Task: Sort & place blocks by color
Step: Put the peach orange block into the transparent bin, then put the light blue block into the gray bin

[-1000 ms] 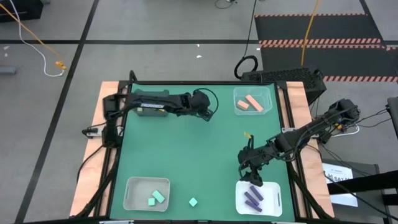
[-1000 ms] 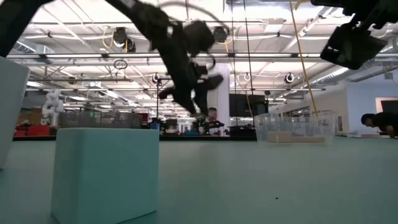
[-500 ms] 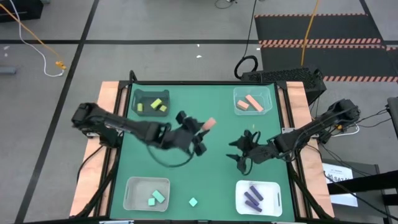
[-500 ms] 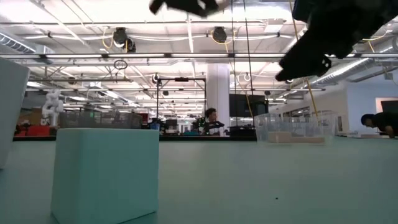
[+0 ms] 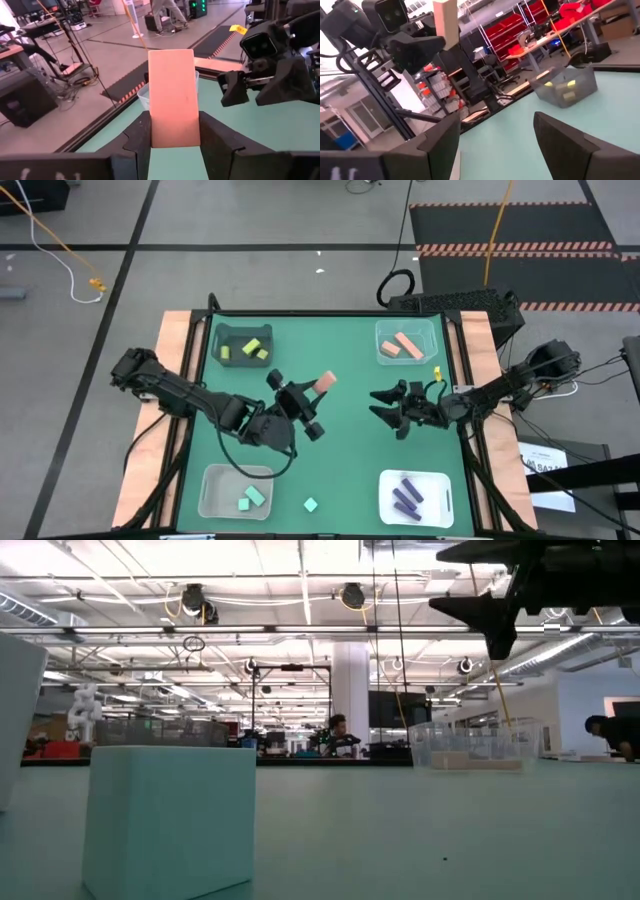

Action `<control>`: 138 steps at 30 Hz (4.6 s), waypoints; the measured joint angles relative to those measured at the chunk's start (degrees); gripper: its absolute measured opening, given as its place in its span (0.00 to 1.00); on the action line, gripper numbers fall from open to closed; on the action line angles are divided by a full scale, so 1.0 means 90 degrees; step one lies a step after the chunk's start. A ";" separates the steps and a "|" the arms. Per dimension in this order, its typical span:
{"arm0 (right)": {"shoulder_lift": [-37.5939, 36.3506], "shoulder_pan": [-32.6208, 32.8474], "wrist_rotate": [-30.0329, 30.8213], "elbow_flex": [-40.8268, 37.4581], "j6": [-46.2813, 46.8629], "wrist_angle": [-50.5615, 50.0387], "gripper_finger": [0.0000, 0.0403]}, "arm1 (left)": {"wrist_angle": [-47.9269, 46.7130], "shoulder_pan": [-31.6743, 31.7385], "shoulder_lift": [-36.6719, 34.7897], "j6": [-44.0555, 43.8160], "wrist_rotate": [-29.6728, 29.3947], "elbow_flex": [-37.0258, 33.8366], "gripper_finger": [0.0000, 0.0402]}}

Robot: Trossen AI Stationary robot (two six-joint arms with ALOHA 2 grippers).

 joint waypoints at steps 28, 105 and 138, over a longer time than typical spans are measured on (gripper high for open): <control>0.1546 -0.1646 -0.1711 0.3703 0.0685 -0.3469 0.69 | 0.0920 0.0290 0.0058 -0.0289 0.0027 -0.1341 0.32; -0.0506 -0.5134 0.0285 0.3936 -0.0654 -1.0948 0.18 | 0.1500 0.0023 0.0053 -0.3630 0.3464 -0.2937 0.41; -0.1052 -0.3991 -0.2512 0.3190 0.0532 -0.9580 0.67 | 0.2520 -0.0910 0.0290 -0.0494 0.6795 -0.3016 0.51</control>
